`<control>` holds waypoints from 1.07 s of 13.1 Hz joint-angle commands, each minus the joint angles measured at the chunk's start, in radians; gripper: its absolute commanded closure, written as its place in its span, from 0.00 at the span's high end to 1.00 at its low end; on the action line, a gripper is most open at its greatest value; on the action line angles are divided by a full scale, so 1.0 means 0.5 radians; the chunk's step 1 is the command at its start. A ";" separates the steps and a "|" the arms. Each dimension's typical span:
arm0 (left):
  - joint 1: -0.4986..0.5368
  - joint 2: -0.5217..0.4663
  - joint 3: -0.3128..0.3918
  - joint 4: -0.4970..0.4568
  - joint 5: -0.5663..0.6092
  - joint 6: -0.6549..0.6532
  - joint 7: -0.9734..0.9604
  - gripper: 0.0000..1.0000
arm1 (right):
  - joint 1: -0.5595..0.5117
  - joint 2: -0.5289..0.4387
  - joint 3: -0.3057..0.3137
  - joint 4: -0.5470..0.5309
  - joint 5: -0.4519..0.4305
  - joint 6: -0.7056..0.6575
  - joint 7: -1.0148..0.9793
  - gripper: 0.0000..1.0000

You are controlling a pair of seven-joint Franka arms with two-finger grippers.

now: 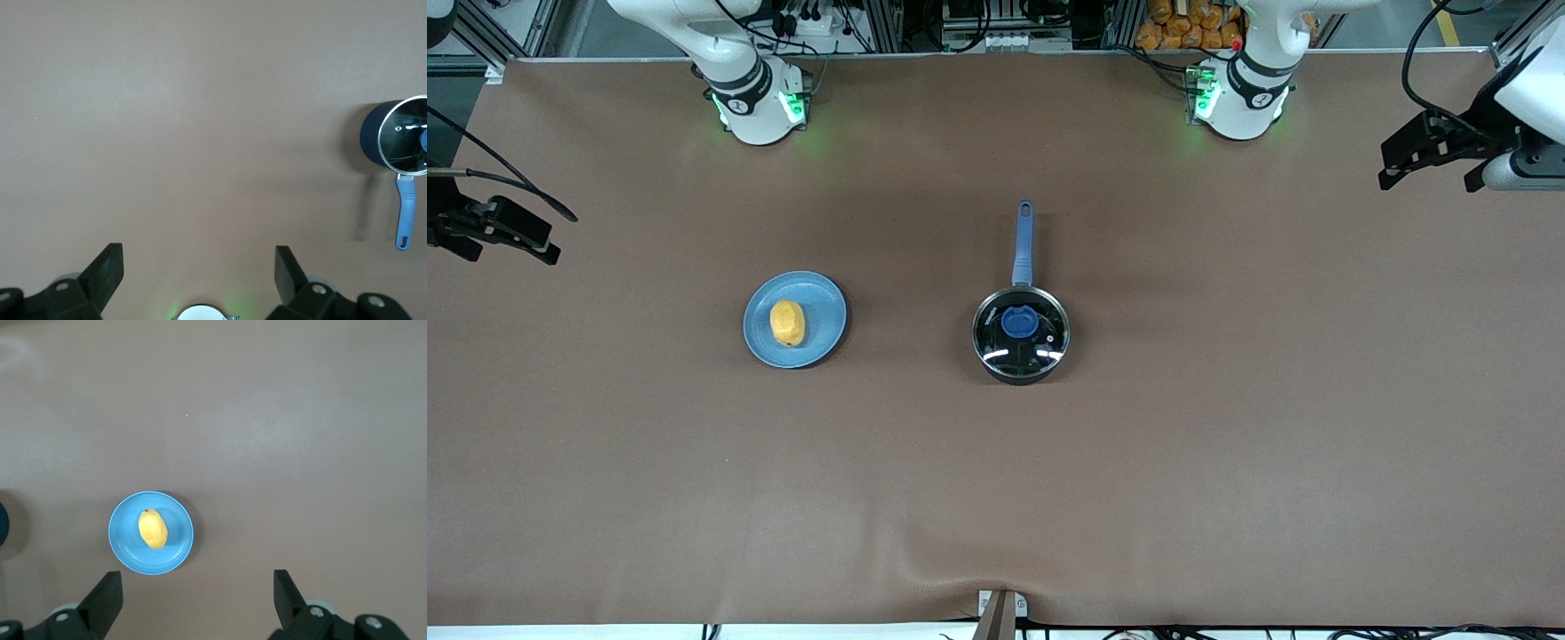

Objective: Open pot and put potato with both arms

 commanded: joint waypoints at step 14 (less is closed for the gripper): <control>0.041 0.083 0.008 0.051 0.097 -0.022 0.025 1.00 | 0.011 -0.039 0.005 -0.009 0.004 -0.008 0.009 1.00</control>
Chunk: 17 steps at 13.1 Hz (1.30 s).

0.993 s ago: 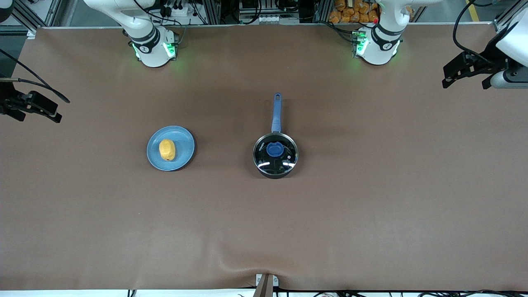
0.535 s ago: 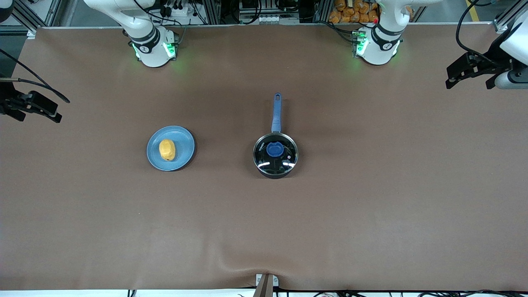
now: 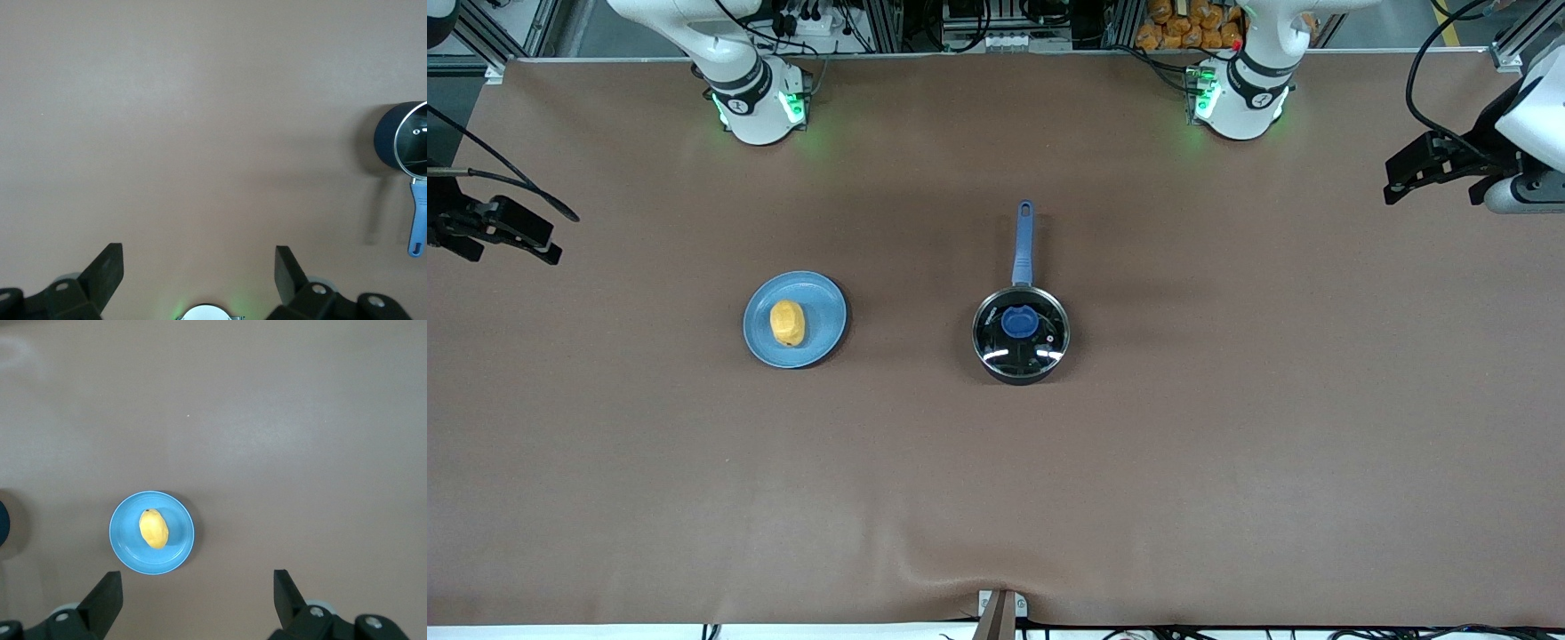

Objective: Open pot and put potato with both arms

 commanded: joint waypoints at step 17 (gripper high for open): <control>0.027 0.082 -0.039 0.039 0.036 0.016 -0.016 1.00 | 0.009 -0.039 0.001 -0.010 0.003 -0.005 0.009 1.00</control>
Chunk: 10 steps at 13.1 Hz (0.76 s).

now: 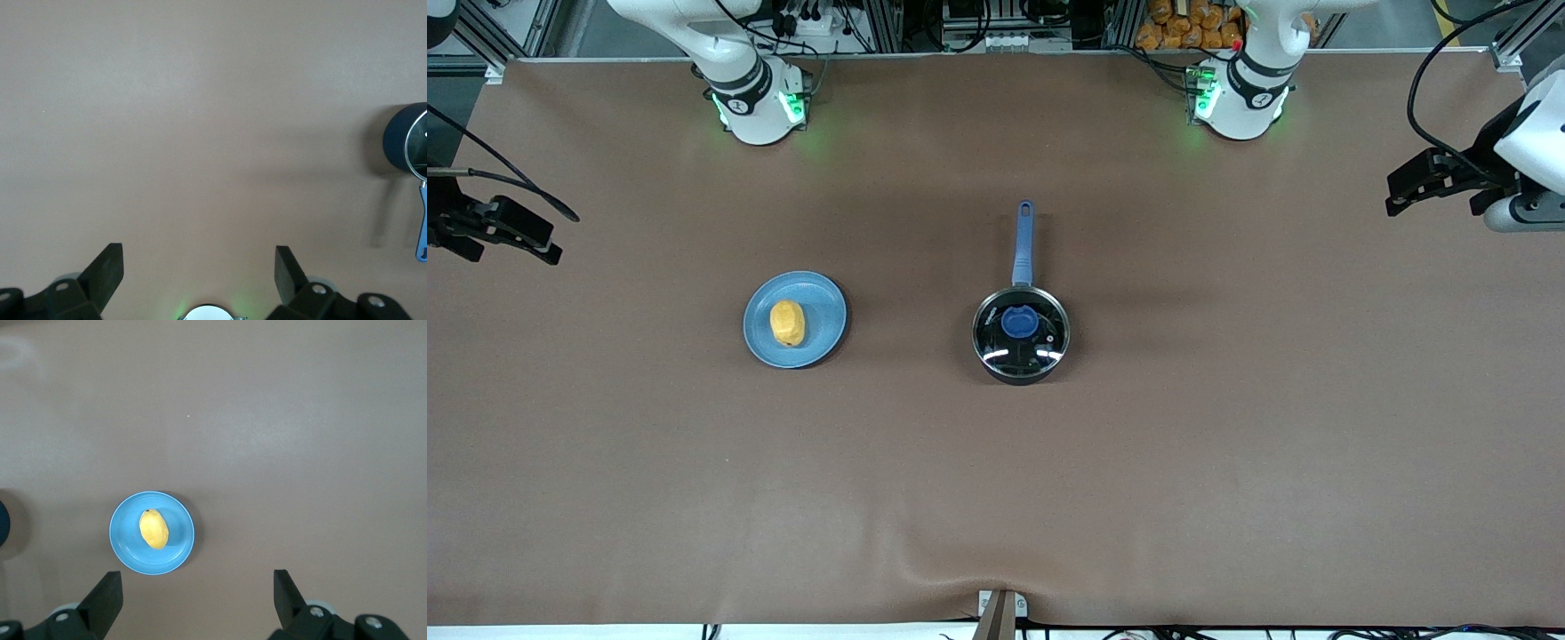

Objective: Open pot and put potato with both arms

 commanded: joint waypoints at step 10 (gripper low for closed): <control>-0.047 0.213 -0.335 0.053 0.047 0.150 -0.318 1.00 | 0.006 -0.039 0.000 -0.010 0.003 -0.007 0.006 1.00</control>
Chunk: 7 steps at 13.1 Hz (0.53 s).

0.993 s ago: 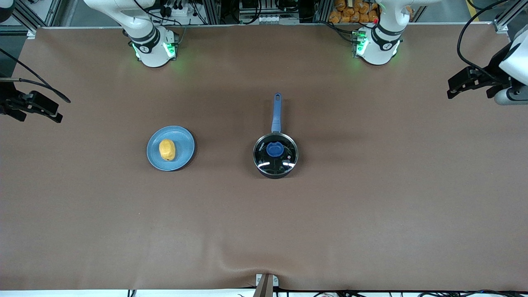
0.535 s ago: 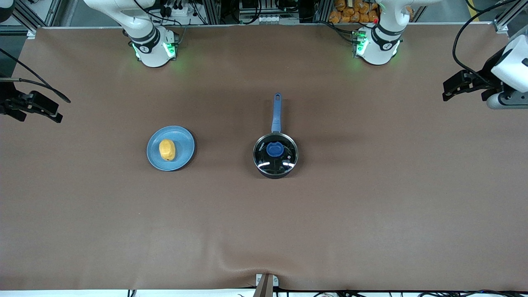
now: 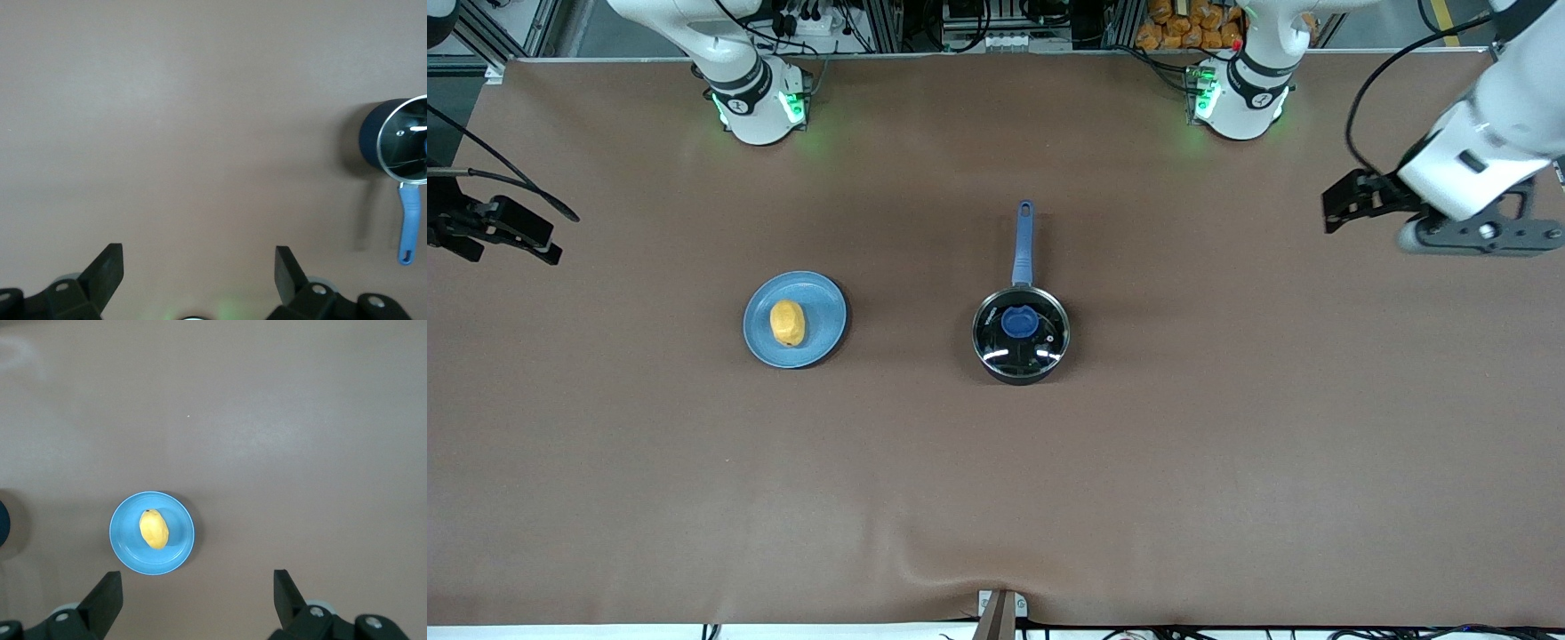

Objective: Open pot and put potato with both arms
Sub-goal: 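Move the left gripper over the glass lid's blue knob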

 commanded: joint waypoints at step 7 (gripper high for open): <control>-0.419 0.438 -0.091 0.137 0.029 0.339 -0.721 1.00 | 0.006 -0.039 0.000 -0.011 0.003 -0.004 0.006 1.00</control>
